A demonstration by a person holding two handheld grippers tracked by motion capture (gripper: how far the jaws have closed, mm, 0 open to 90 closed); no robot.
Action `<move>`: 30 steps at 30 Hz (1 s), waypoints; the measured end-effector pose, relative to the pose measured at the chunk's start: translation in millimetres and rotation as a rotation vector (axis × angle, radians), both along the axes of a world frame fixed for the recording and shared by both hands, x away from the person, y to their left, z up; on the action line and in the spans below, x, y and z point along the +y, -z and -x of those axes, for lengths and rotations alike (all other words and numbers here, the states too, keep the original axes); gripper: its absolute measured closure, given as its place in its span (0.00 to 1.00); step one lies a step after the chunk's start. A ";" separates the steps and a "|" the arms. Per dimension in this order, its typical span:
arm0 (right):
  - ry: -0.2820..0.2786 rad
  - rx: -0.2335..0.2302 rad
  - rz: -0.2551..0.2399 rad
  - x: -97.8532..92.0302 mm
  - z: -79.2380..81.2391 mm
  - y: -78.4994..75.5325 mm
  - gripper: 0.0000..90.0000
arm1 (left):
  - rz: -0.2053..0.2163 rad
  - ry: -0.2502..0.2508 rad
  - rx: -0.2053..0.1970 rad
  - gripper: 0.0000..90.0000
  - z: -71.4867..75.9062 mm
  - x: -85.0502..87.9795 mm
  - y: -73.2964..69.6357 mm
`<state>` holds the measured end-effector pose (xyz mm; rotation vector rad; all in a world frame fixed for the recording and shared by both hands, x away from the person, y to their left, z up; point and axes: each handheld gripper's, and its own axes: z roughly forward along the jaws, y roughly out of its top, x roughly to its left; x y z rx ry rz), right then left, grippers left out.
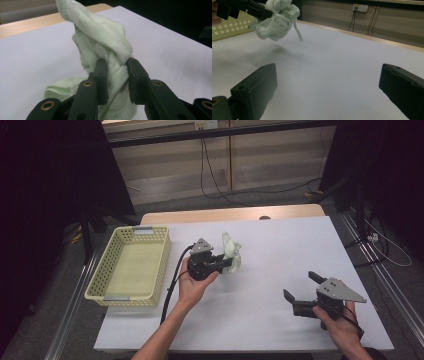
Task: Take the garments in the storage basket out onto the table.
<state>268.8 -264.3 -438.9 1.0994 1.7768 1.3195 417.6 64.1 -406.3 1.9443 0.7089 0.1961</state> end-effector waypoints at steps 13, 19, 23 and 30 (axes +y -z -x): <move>-0.007 0.003 0.005 0.4 -0.5 0.4 0.02 | -0.059 0.041 0.034 0.79 3.1 -17.8 17.5; -0.011 0.011 0.004 0.4 -1.1 1.0 0.02 | -0.085 0.051 0.041 0.79 4.6 -21.9 22.3; -0.015 0.011 0.005 0.9 -1.2 1.2 0.02 | -0.115 0.059 0.041 0.79 6.4 -25.4 29.0; -0.016 0.013 0.002 0.3 -0.9 1.0 0.02 | -0.126 0.059 0.052 0.77 3.9 -25.4 39.1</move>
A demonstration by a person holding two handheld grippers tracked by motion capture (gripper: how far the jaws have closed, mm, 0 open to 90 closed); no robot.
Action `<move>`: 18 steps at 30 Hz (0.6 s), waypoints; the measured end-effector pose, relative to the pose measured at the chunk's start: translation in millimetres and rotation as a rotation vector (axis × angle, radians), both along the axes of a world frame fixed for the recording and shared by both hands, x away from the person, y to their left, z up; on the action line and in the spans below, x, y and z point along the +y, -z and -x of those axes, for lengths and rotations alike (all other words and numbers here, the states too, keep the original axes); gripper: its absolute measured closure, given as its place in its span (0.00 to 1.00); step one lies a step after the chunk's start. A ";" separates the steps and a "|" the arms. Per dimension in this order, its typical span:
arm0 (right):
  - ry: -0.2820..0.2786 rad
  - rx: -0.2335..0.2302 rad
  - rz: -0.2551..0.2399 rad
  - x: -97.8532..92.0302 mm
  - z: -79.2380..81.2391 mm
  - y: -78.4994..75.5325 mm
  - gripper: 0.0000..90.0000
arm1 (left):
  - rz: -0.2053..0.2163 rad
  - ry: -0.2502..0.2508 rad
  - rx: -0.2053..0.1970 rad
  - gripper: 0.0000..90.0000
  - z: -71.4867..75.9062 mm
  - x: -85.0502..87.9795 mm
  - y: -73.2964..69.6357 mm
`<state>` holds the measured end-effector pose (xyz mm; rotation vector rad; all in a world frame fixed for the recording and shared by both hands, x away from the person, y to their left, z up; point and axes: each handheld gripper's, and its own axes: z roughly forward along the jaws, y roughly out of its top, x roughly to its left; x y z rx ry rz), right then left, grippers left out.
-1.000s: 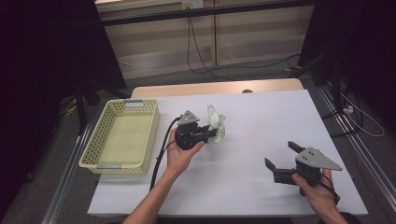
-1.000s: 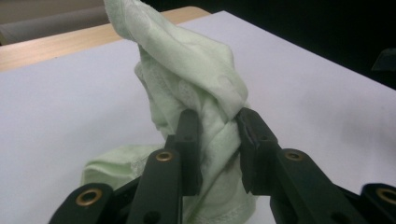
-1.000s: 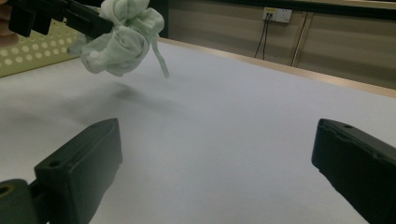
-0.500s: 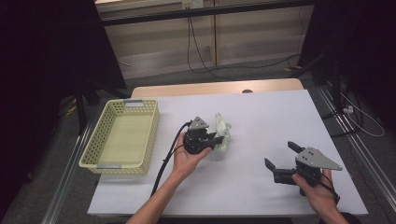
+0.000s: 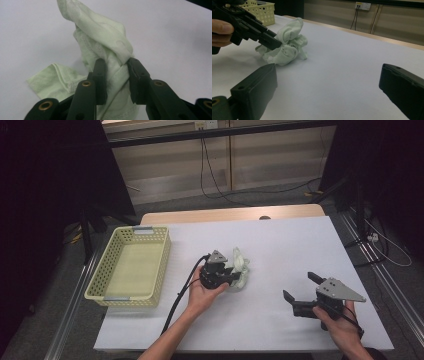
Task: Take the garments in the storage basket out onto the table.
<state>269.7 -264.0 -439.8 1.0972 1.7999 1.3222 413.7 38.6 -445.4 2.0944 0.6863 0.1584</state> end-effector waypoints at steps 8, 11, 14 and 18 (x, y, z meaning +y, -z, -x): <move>0.000 0.000 0.004 0.3 -0.1 0.4 0.02 | -0.058 0.008 -0.036 0.72 -0.2 -2.3 9.7; -0.002 0.003 0.008 1.4 -0.7 0.7 0.02 | -0.055 0.002 -0.032 0.68 -0.7 -2.1 11.8; -0.005 0.001 0.009 1.7 -0.7 0.7 0.02 | -0.077 -0.014 -0.051 0.60 0.5 -2.4 10.2; -0.001 0.000 0.007 1.1 -1.0 0.8 0.02 | -0.071 -0.032 -0.040 0.49 -0.7 0.2 7.8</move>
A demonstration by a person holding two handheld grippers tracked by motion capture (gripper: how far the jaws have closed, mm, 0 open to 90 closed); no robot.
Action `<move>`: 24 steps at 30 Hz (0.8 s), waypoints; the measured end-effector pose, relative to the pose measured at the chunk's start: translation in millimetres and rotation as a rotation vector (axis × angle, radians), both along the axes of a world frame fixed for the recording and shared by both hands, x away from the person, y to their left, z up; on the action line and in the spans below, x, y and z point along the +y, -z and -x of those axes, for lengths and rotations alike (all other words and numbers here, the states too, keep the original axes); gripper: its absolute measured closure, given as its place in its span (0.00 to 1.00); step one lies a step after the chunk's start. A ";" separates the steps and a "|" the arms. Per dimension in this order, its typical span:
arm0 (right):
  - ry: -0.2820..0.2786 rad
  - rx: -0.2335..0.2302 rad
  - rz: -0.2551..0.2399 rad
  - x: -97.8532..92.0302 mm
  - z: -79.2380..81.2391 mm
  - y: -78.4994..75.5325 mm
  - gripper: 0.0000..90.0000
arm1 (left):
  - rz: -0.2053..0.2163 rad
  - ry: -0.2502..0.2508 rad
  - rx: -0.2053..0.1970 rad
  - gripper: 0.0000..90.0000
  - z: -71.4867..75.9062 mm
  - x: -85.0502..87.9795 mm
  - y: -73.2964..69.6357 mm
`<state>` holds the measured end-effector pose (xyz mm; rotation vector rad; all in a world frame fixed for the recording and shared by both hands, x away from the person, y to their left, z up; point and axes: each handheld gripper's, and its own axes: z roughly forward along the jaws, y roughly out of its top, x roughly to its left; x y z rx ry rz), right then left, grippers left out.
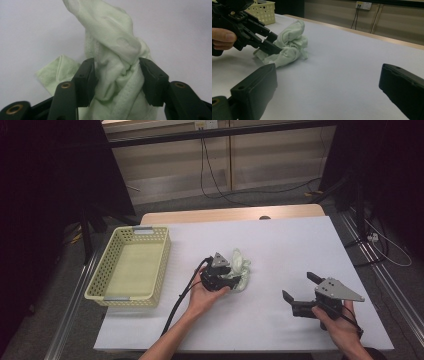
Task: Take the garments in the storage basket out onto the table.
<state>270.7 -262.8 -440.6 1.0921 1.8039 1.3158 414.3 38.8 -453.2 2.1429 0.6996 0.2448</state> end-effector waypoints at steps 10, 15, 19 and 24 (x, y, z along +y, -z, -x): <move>-0.005 0.004 0.001 1.2 -0.4 0.2 0.02 | 0.011 -0.028 -0.055 0.18 3.1 3.8 -10.8; 0.004 0.003 0.005 2.8 -2.5 0.5 0.01 | 0.074 -0.004 -0.020 0.07 4.0 8.7 -17.0; 0.007 0.022 0.001 4.9 -5.5 2.9 0.01 | 0.081 -0.009 -0.034 0.06 8.7 17.0 -23.9; -0.013 0.028 0.009 12.4 -10.6 3.3 0.02 | 0.092 -0.020 -0.061 0.06 14.8 32.0 -28.4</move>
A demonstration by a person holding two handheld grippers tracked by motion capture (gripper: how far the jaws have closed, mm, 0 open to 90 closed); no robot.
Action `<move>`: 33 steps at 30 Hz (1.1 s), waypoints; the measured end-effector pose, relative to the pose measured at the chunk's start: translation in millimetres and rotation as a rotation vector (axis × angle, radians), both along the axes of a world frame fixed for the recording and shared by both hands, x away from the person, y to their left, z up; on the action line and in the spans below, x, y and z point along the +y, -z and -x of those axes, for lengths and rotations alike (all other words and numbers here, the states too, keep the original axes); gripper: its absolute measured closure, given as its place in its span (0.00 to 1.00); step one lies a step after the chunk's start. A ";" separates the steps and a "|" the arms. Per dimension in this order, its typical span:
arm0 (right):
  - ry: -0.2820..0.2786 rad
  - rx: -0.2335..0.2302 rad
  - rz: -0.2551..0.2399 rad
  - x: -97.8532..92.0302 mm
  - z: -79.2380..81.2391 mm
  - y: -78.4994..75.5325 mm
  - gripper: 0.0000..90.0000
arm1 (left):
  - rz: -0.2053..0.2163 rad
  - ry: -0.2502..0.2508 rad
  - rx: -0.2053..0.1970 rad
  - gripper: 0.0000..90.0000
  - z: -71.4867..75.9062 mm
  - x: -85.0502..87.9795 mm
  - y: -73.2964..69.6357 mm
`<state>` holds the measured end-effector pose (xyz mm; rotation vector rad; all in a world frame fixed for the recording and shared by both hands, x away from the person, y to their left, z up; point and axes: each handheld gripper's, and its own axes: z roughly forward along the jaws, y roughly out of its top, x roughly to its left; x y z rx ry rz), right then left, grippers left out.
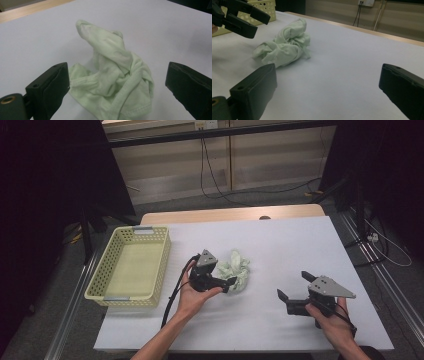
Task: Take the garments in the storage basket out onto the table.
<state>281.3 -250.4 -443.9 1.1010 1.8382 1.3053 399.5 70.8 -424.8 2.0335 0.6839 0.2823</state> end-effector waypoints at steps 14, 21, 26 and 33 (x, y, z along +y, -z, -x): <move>-0.024 -0.004 0.022 19.5 -22.1 -7.4 0.05 | 0.059 -0.089 -0.035 0.07 15.0 44.4 -5.7; -0.079 0.000 0.030 40.9 -28.8 -8.9 0.08 | 0.060 -0.111 -0.075 0.07 28.6 62.8 -11.0; -0.112 0.001 0.055 52.0 -33.2 -9.4 0.07 | 0.037 -0.122 -0.083 0.07 38.1 71.6 -6.1; -0.151 0.033 0.076 66.0 -39.5 -5.1 0.10 | 0.055 -0.160 -0.113 0.06 36.6 76.2 -3.7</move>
